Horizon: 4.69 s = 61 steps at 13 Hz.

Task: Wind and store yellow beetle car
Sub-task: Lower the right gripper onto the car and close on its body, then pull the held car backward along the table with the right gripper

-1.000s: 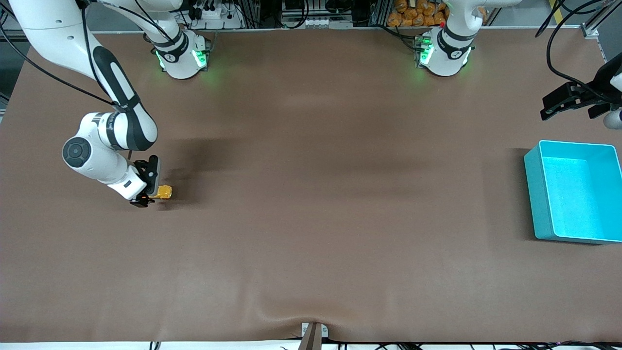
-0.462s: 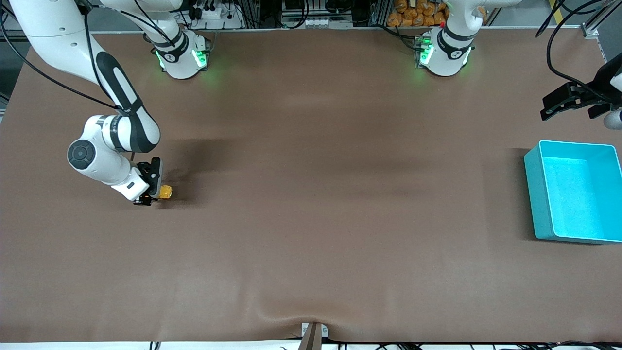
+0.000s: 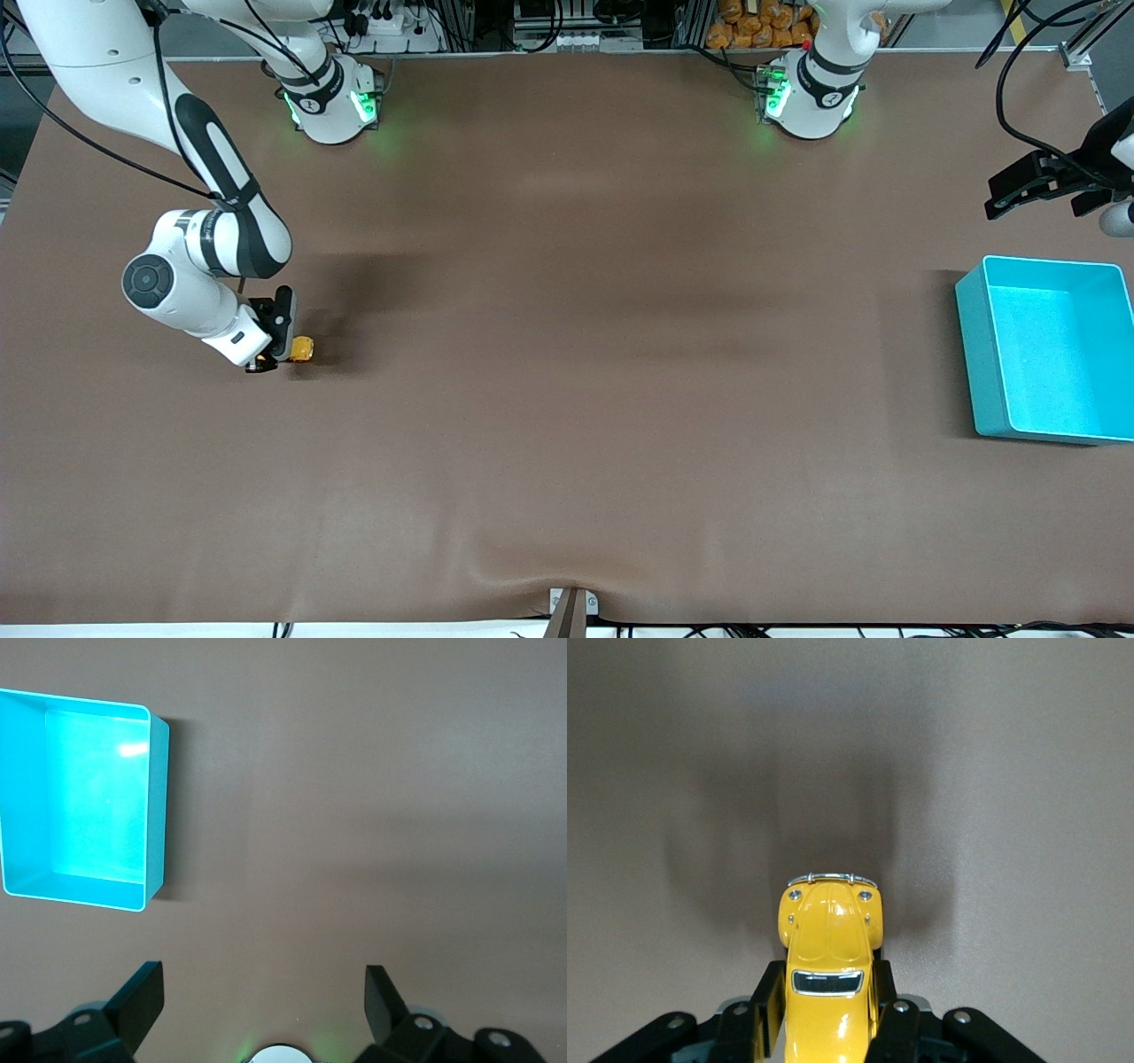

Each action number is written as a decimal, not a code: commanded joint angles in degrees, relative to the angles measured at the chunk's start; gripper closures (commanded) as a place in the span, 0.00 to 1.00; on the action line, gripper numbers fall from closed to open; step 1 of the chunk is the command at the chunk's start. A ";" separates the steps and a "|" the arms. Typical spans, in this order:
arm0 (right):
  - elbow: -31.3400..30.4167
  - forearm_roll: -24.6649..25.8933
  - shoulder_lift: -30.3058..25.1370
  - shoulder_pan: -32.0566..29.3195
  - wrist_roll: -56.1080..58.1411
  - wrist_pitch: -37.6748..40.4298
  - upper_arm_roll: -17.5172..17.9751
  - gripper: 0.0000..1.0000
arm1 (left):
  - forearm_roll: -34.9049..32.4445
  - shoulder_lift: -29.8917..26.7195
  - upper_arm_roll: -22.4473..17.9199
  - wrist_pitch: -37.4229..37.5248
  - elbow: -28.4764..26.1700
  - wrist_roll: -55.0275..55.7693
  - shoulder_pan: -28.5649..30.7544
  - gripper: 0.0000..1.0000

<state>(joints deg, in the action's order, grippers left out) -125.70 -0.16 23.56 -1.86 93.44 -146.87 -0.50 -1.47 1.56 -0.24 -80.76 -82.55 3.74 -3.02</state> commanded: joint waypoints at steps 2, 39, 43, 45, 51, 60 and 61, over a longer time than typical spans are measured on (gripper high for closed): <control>-0.33 -0.37 0.52 -0.42 0.69 -0.61 -0.73 1.00 | 0.51 -0.86 -0.11 0.08 -0.59 1.36 0.03 0.00; 8.89 0.42 10.63 -18.26 19.93 0.09 -3.19 0.95 | 0.42 -0.24 -0.11 -1.68 -0.59 1.01 0.21 0.00; 9.77 0.42 10.81 -19.75 20.73 0.09 -3.19 0.92 | 0.59 -0.24 -0.02 -1.42 -0.94 0.48 0.21 0.00; 9.95 0.42 10.81 -20.63 21.69 0.09 -3.19 0.90 | 0.60 -0.33 -0.02 -1.06 -0.94 0.30 0.12 0.00; 13.98 0.42 13.44 -22.74 25.21 1.84 -3.19 0.85 | 0.60 -0.33 -0.02 -0.97 -1.29 0.39 0.12 0.00; 16.80 0.16 13.80 -23.54 26.44 5.88 -3.19 0.23 | 0.60 -0.24 -0.02 -0.97 -1.38 0.48 -0.06 0.00; 17.41 -0.37 13.80 -23.62 26.53 7.54 -3.19 0.00 | 0.60 -0.24 -0.02 -0.97 -1.64 0.57 -0.06 0.00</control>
<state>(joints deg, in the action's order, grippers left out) -111.05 -0.12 33.38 -23.79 118.43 -141.08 -4.28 -1.47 1.71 -0.26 -81.78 -83.73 3.78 -2.99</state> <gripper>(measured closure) 0.419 0.000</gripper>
